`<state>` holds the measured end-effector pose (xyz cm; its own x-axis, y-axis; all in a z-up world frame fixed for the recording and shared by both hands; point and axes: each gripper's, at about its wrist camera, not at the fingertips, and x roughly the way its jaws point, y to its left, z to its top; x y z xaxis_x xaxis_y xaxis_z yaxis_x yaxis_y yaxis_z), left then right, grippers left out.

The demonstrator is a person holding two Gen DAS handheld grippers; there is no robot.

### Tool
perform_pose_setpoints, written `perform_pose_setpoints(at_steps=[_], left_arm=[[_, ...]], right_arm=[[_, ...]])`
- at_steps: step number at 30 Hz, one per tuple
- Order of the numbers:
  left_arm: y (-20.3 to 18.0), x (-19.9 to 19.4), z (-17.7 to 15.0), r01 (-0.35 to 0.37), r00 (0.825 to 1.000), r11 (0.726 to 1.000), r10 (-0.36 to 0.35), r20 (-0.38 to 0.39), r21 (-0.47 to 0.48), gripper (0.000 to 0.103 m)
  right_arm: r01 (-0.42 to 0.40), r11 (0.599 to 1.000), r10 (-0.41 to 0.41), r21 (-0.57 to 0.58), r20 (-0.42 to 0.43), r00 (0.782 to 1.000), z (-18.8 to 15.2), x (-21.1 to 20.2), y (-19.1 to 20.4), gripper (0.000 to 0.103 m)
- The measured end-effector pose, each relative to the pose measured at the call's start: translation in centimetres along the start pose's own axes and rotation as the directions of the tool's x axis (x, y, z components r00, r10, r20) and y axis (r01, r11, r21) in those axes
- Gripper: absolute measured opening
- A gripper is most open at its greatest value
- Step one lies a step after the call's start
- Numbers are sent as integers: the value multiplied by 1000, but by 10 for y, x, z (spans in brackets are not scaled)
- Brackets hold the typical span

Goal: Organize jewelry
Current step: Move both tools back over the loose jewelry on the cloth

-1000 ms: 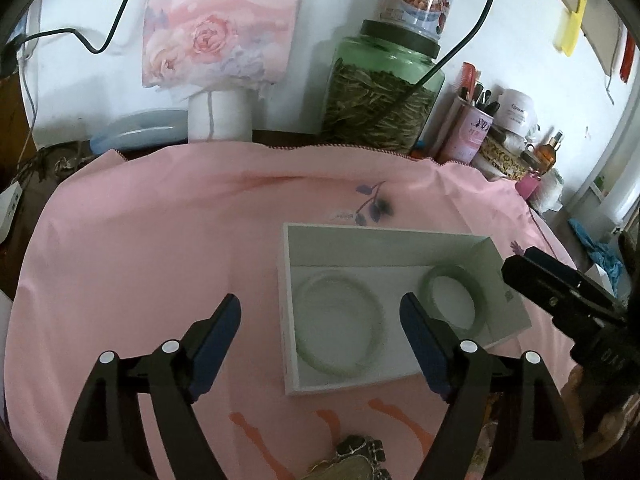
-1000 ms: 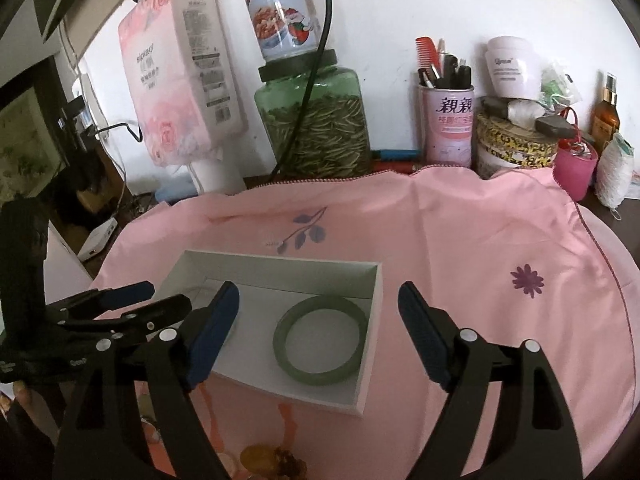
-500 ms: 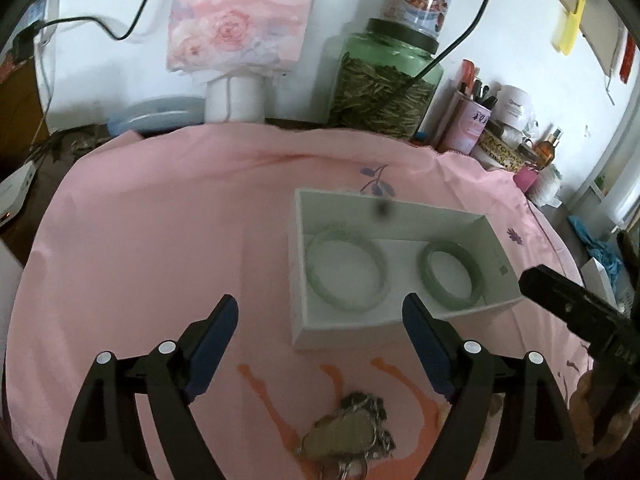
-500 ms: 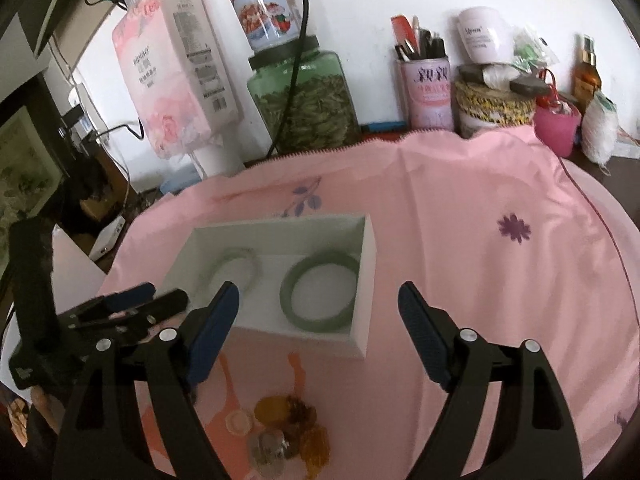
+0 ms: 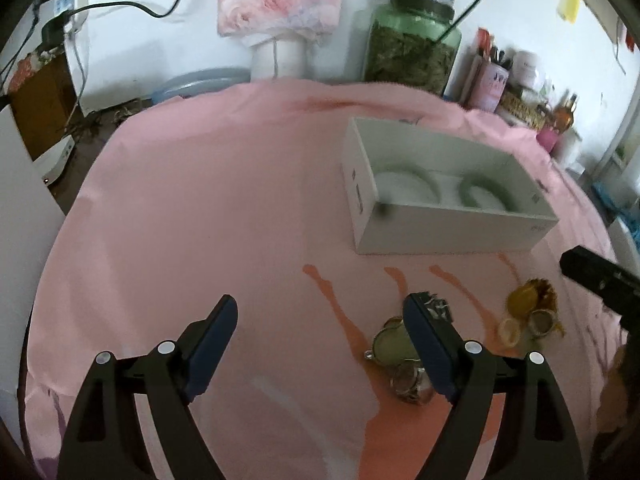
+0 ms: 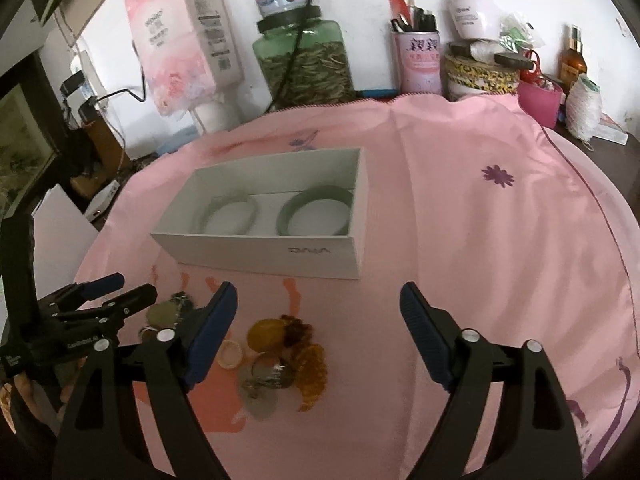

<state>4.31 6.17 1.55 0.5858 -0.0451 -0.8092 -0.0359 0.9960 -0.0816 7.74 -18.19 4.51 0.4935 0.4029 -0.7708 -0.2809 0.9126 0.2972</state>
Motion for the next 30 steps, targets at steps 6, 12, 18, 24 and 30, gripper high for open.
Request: perform_pose_setpoints(at_steps=[6,12,18,24,30], left_arm=[[-5,-1,-3,70,997,997,-69,-20,42,83],[-36,-7,-16,110,994,974,-109,-15,198,83],[-21,-6,-8,-21,999,982,15,35,186,84],[13,-2,5,-66,997,997,64,33,52,83],[-14,-6,-2,-28,998,984,17,63,176,83]], right_arm=[[-1,999,2,42,-19,1000,1,4,-13,85],[-4,999,4,35,-11,1000,0,1,-8,86],[-6,999,6,43,-4,1000,1,-2,-9,86],[-20,998,20,54,7,1000,1,-7,-10,86],[-18,998,17,52,8,1000,0,-8,-9,86]])
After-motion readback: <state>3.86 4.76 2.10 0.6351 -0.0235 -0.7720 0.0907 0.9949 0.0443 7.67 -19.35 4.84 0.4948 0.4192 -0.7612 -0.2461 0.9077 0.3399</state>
